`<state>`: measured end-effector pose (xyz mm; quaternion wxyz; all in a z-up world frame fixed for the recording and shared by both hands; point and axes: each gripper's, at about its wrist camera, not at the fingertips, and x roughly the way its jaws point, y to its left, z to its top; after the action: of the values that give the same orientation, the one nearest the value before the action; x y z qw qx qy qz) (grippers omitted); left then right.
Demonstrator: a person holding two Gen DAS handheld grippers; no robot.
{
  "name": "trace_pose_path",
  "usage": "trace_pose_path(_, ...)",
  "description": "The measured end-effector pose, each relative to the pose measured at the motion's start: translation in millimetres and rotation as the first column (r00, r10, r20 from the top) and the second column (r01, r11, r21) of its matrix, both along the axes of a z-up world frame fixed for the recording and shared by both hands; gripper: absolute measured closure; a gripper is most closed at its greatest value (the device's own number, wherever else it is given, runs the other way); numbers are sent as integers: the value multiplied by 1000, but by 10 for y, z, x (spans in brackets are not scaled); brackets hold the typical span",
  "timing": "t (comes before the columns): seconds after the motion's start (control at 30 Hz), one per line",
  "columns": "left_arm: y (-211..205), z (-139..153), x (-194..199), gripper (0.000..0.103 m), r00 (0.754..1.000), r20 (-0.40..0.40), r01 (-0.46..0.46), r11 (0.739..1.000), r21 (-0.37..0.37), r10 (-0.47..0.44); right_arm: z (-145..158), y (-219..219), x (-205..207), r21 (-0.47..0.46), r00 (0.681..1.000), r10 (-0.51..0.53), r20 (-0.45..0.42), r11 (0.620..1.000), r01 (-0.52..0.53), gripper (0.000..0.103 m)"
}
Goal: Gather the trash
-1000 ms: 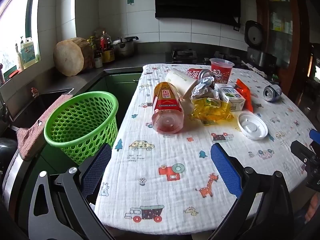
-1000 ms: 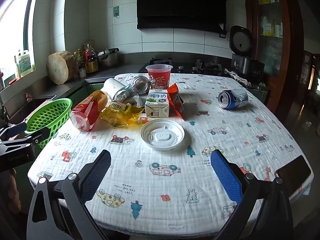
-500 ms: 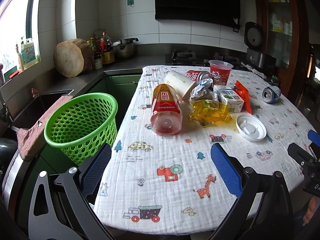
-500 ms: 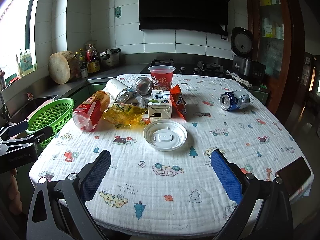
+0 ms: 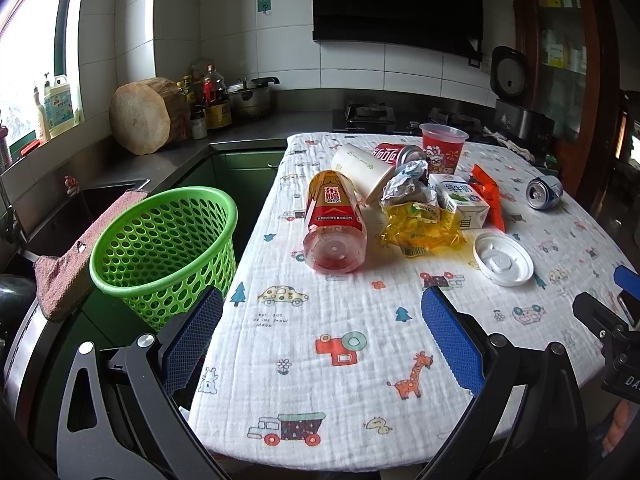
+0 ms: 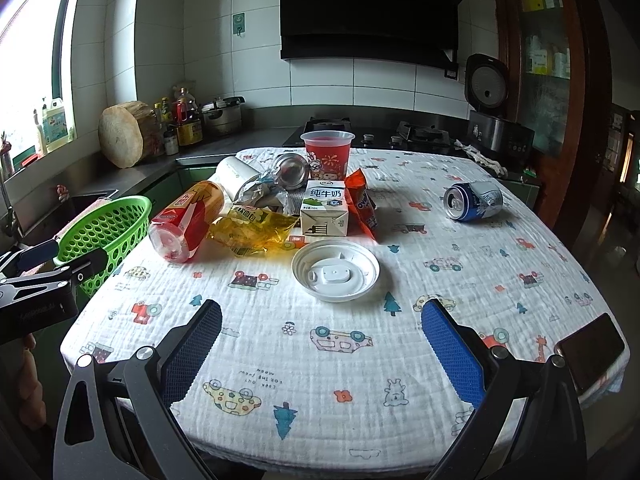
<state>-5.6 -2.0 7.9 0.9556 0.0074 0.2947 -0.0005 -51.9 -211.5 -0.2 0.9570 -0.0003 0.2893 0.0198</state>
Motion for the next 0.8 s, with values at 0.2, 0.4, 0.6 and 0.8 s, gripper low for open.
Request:
trace_pose_path(0.2, 5, -5, 2, 5, 1000, -2, -1, 1000, -4, 1, -1, 11, 7, 1, 1000, 1, -2, 1000, -1, 6)
trace_pose_path(0.4, 7, -10, 11, 5, 1000, -2, -3, 1000, -4, 3, -3, 11, 9, 1, 1000, 0, -1, 1000, 0, 6)
trace_pose_path(0.6, 10, -4, 17, 5, 1000, 3, -2, 1000, -3, 2, -4, 9, 13, 1, 1000, 2, -2, 1000, -2, 6)
trace_pose_path(0.8, 13, 7, 29, 5, 1000, 4, 0, 1000, -5, 0, -6, 15, 24, 0, 1000, -2, -1, 1000, 2, 6)
